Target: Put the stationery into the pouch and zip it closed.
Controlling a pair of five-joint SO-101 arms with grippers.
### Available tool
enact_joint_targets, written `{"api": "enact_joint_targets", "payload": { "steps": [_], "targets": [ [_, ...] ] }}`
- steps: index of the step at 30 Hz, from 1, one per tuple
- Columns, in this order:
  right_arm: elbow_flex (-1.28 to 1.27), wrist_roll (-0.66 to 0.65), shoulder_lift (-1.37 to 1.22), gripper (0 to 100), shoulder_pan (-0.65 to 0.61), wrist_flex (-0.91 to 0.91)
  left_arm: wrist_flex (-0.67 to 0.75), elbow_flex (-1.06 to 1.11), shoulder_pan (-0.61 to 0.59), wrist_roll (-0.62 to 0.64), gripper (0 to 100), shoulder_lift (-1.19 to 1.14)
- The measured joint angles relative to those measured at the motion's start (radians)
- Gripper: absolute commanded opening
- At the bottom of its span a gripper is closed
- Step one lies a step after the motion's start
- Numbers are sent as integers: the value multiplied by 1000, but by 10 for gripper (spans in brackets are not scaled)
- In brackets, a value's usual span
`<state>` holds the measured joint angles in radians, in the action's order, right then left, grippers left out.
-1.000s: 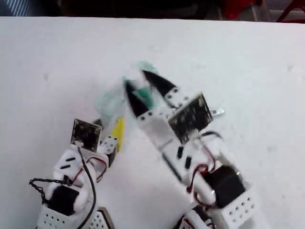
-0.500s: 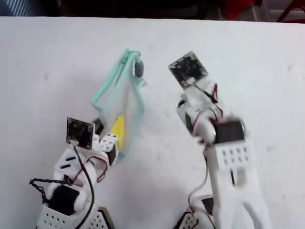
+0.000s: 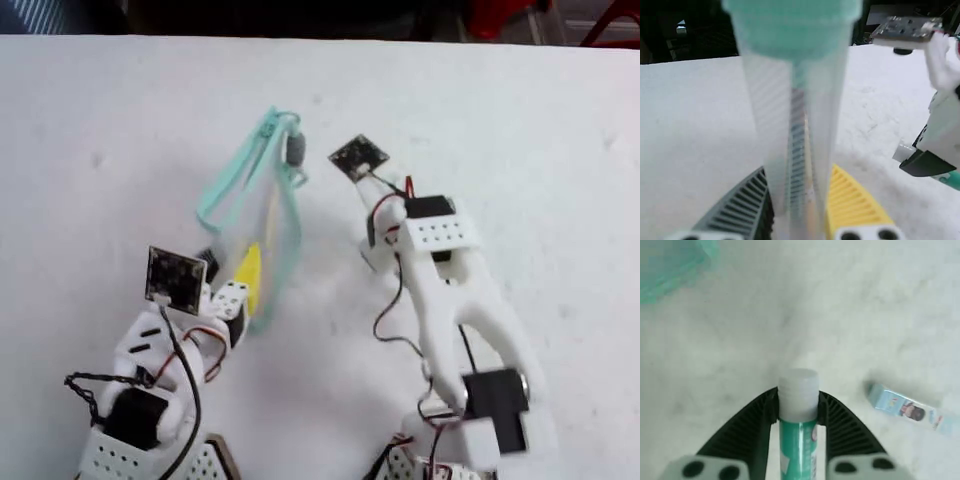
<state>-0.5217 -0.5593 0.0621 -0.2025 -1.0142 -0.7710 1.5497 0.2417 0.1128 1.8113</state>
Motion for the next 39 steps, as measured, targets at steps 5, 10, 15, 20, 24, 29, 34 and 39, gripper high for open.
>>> {"api": "enact_joint_targets", "payload": {
  "steps": [5,10,15,20,24,29,34,39],
  "targets": [
    [0,-3,-106,28,0,57,0,0,0,0,90,0],
    [0,-3,-144,155,-2,72,0,0,6,-6,90,0],
    [0,-3,-146,172,0,72,0,0,6,-6,90,0],
    [0,-3,-146,172,0,60,0,0,6,-6,90,0],
    [0,-3,-144,172,9,23,0,0,6,-6,90,0],
    [0,-49,-110,172,51,-28,0,0,6,-6,90,0],
    [-2,-78,-106,172,81,-48,0,0,6,-6,90,0],
    [-2,-81,-115,171,75,-48,0,0,6,-6,90,0]
  ]
}}
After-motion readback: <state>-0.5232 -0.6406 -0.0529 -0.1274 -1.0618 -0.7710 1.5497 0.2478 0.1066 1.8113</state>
